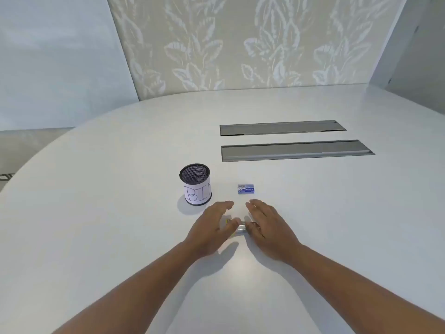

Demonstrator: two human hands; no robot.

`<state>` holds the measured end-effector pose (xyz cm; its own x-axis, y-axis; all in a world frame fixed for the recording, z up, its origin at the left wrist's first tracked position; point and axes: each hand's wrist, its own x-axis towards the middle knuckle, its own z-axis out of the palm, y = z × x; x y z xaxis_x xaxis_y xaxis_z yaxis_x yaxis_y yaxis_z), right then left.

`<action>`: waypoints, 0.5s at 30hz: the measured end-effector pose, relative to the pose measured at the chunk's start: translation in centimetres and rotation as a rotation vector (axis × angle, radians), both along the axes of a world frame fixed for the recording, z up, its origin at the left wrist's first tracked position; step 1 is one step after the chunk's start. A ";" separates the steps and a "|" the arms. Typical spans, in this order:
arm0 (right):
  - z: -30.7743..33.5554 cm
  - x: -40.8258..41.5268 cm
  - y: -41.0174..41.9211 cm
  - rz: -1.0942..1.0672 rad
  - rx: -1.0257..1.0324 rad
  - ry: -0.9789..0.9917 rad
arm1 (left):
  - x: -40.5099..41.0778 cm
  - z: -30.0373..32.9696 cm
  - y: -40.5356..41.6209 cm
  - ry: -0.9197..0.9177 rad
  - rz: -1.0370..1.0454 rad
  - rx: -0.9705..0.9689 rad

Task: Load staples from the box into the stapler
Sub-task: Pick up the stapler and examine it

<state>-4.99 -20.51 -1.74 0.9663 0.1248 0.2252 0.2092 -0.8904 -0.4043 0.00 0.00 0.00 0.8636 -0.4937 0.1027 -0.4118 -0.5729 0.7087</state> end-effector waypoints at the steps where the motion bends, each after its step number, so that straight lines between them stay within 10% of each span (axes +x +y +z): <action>1: -0.2 0.2 0.0 -0.016 0.038 0.010 | 0.1 -0.3 0.0 0.054 0.003 -0.042; 15: 0.4 1.0 0.3 -0.068 0.345 0.182 | 1.5 -2.2 1.0 0.136 -0.060 -0.062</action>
<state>-4.01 -20.19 -1.35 0.9978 0.0061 0.0665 0.0515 -0.7050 -0.7074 1.50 1.03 -2.17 0.8409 -0.5409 0.0184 -0.3414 -0.5039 0.7934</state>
